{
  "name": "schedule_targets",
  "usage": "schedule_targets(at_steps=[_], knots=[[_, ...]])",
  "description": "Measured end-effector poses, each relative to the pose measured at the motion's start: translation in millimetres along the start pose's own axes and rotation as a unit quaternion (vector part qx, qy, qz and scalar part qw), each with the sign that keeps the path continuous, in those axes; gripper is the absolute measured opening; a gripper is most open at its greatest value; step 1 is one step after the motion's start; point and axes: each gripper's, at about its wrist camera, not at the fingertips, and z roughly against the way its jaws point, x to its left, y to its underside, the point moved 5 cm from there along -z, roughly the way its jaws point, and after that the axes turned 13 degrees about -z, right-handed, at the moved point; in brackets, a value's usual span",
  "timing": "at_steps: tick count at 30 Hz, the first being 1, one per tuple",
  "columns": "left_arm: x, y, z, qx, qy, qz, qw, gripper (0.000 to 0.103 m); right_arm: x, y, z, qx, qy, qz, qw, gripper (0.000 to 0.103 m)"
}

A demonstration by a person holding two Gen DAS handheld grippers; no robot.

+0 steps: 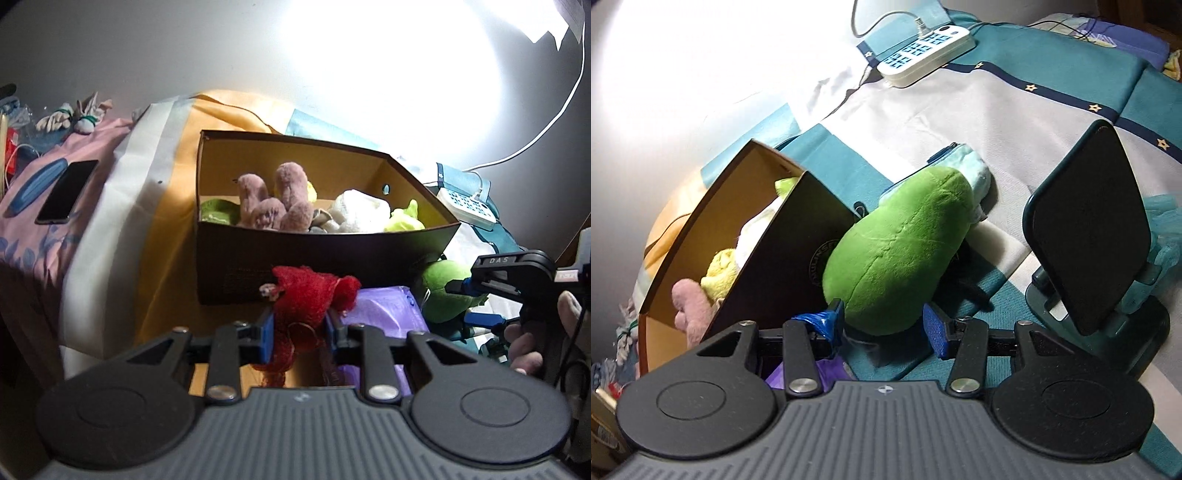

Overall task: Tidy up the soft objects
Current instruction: 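Grasp the red plush toy with the left tool while the right tool grasps the green plush, then lift the red plush toy and green plush over the box with both tools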

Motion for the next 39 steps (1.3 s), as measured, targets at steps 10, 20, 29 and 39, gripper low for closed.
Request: schedule_targets(at_steps=[10,20,29,39], knots=[[0.5,4.2,4.7,-0.002,0.017,-0.005,0.9998,0.025,3.9,1.5,-2.8,-0.025,0.023,-0.022,0.999,0.034],[2.5,3.9,4.4,-0.008,0.034,-0.009,0.9993,0.025,13.3,-0.8,-22.3,-0.044,0.026,-0.014,0.999,0.044],[4.8,4.3,7.0,-0.011,0.045,-0.007,0.9989,0.025,12.3,1.5,-18.8,-0.048,0.009,0.023,0.999,0.036],[4.1,0.4,13.3,-0.022,0.052,-0.009,0.9984,0.025,7.8,12.5,16.4,-0.060,-0.049,0.107,0.991,0.027]])
